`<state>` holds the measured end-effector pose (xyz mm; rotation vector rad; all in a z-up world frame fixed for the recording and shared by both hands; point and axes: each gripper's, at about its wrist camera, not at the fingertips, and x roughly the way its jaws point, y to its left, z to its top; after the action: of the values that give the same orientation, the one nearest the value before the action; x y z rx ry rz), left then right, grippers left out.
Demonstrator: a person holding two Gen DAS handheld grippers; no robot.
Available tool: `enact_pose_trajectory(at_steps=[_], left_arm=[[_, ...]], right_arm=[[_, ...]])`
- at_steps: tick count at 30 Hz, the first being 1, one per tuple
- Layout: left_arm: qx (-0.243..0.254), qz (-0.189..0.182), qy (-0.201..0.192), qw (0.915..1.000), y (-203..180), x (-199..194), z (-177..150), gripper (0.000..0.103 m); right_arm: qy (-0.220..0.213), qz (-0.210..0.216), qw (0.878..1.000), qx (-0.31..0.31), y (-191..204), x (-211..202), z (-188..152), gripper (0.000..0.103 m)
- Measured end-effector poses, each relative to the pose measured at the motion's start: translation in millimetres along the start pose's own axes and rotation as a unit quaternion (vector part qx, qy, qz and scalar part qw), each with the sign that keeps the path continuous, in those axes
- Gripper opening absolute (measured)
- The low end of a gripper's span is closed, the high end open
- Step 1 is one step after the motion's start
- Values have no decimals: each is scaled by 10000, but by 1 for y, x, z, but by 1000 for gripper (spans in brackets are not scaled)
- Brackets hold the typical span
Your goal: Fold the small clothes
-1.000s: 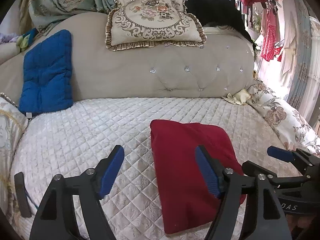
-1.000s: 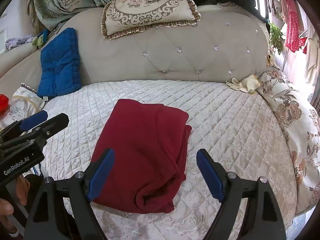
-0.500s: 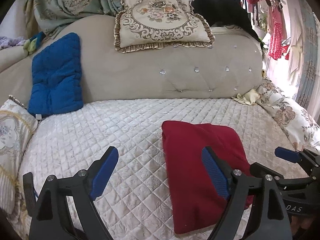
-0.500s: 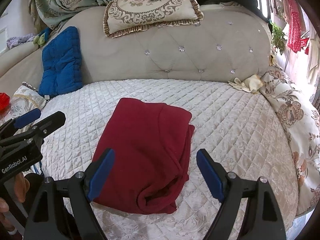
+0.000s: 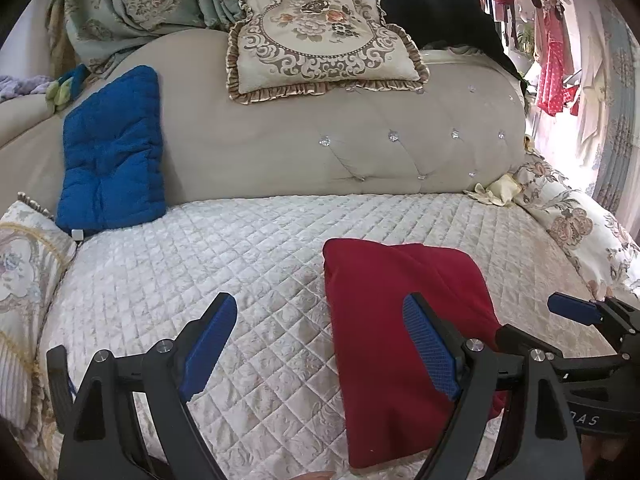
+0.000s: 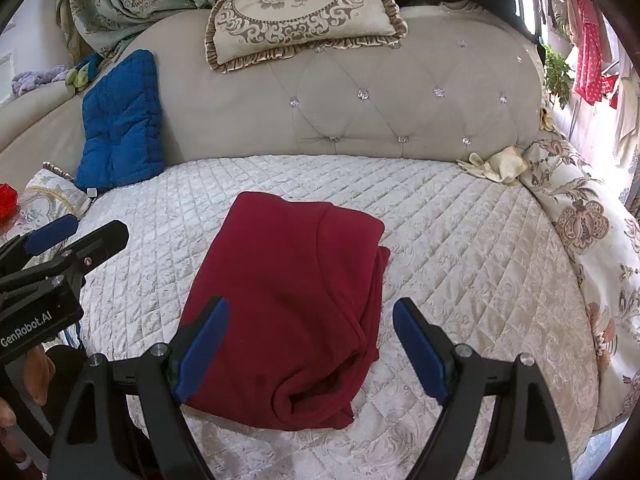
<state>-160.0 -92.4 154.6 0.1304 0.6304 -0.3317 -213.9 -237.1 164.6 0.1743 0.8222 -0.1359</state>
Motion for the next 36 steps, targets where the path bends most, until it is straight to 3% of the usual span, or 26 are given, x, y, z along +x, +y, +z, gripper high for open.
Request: enact_pose_trajectory(at_steps=[36], left_arm=[[30, -44, 12, 10000, -4, 5, 0, 67]], right_arm=[[32, -74, 9999, 72, 2, 14, 4, 89]])
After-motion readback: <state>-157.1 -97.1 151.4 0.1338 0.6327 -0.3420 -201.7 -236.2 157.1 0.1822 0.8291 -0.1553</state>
